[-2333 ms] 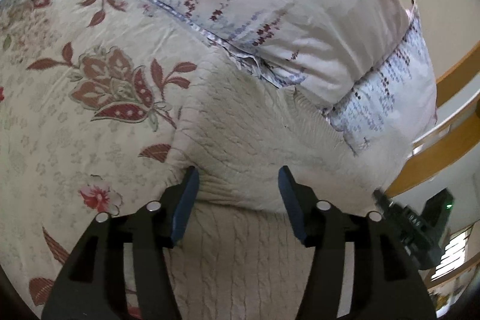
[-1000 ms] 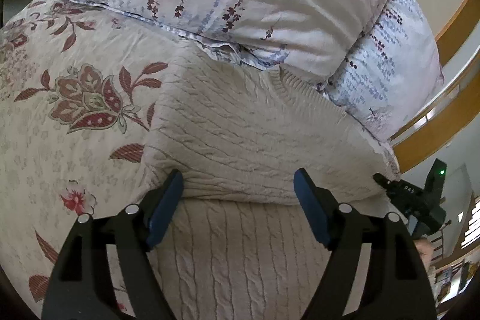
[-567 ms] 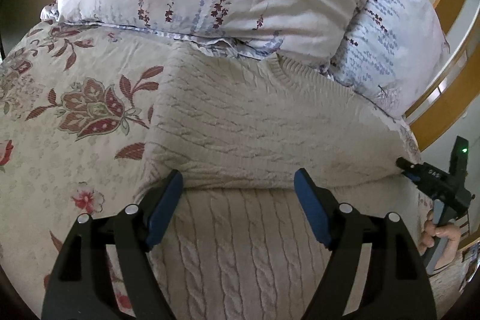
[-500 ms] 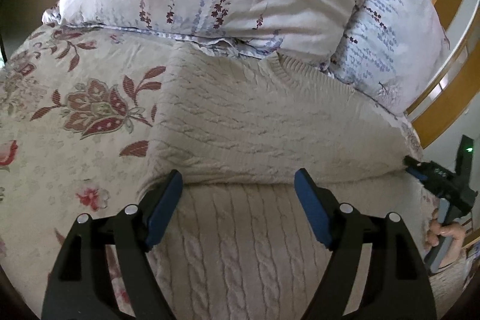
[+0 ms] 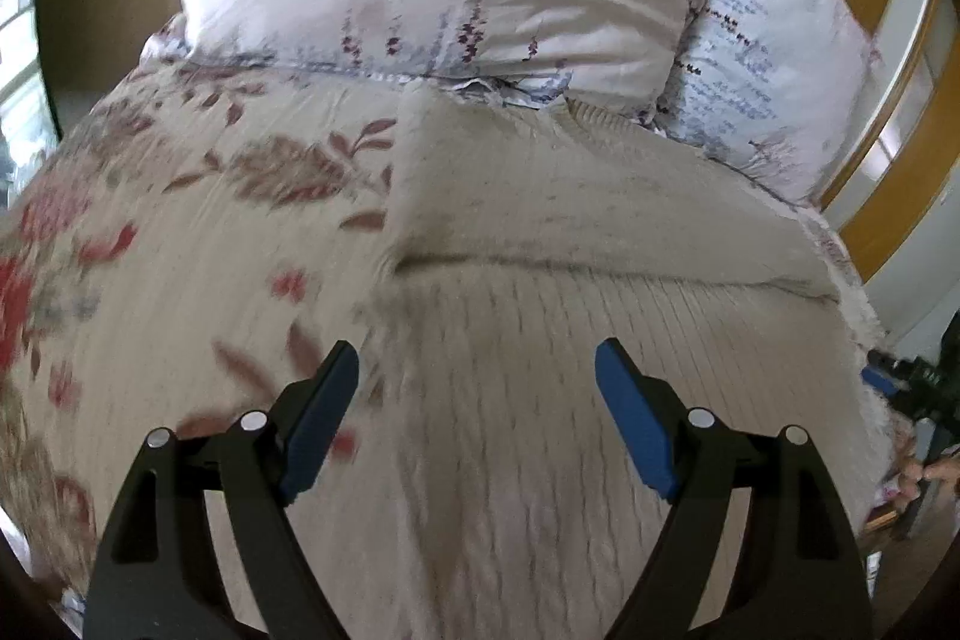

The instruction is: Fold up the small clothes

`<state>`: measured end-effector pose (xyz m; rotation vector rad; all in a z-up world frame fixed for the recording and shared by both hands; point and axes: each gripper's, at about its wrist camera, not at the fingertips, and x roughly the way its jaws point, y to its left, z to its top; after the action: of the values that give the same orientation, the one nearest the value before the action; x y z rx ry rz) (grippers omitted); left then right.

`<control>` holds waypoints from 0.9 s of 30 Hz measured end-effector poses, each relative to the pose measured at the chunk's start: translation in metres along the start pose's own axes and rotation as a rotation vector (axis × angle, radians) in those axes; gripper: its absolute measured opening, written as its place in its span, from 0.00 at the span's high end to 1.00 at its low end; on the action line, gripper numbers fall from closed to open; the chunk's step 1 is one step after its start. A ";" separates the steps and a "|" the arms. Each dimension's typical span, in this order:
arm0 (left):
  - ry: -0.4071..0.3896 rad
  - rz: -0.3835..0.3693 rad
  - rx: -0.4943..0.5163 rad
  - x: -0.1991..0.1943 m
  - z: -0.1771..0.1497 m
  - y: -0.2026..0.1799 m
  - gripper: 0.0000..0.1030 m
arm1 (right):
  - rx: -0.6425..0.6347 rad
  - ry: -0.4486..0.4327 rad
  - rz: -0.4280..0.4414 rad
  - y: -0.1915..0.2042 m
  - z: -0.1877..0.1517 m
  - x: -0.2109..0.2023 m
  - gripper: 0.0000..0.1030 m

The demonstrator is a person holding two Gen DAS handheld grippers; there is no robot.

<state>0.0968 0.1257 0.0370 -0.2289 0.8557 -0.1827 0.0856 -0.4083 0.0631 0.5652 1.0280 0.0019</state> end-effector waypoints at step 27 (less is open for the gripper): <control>0.082 -0.485 -0.196 -0.051 -0.109 0.034 0.54 | -0.076 0.186 0.361 0.005 -0.101 -0.032 0.65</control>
<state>-0.0165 0.1575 -0.0040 -0.6159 0.8896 -0.5650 -0.0120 -0.3671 0.0521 0.6835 1.0883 0.4172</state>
